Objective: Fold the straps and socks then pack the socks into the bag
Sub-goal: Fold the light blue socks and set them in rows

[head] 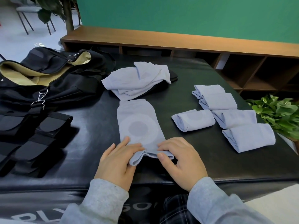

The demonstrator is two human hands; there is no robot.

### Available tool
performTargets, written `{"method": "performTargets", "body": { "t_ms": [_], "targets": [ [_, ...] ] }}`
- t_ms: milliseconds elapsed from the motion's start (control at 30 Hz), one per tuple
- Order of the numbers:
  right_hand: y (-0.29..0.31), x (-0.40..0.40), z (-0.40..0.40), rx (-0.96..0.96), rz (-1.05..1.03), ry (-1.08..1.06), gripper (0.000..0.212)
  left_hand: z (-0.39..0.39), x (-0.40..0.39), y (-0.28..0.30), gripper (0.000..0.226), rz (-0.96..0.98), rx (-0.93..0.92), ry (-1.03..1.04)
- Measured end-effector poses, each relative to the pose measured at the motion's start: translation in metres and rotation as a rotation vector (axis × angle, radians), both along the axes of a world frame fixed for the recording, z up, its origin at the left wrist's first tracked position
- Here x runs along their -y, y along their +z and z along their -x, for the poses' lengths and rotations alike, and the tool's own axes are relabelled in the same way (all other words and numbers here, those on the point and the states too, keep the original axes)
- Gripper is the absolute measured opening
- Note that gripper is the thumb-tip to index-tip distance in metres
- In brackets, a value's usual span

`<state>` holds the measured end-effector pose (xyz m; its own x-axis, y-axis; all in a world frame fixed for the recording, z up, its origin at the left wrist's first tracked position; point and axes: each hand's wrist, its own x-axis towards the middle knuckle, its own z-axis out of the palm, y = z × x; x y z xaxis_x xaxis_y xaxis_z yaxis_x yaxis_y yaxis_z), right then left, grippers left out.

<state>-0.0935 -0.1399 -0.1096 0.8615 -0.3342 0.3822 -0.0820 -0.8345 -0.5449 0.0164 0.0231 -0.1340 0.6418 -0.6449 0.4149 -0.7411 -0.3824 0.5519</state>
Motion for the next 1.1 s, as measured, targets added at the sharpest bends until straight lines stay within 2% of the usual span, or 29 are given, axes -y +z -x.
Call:
{"method": "performTargets", "body": {
  "t_ms": [267, 367, 467, 600, 700, 933, 1100],
  "targets": [
    [0.0, 0.0, -0.001, 0.002, 0.001, -0.025, 0.035, 0.0, 0.001, 0.003, 0.035, -0.04, -0.01, 0.011],
    [0.001, -0.001, 0.001, 0.005, -0.004, -0.002, 0.033, 0.0, 0.001, 0.006, 0.029, 0.01, -0.019, 0.012],
    [0.001, -0.001, 0.003, -0.004, 0.015, 0.027, 0.038, 0.004, 0.0, 0.021, 0.014, 0.146, -0.226, 0.109],
    [0.004, -0.003, 0.002, -0.041, -0.041, -0.045, 0.031, 0.006, -0.004, 0.029, 0.022, 0.184, -0.355, 0.149],
    [0.005, -0.001, 0.002, -0.091, -0.126, -0.126, 0.041, 0.005, -0.003, 0.03, 0.026, 0.222, -0.41, 0.195],
    [0.01, -0.001, -0.006, -0.222, -0.152, -0.186, 0.029, -0.002, 0.005, 0.029, 0.037, 0.188, -0.376, 0.358],
    [0.013, -0.002, -0.016, -0.281, -0.104, -0.26, 0.024, -0.006, 0.01, 0.031, 0.032, 0.102, -0.325, 0.382]
  ]
}}
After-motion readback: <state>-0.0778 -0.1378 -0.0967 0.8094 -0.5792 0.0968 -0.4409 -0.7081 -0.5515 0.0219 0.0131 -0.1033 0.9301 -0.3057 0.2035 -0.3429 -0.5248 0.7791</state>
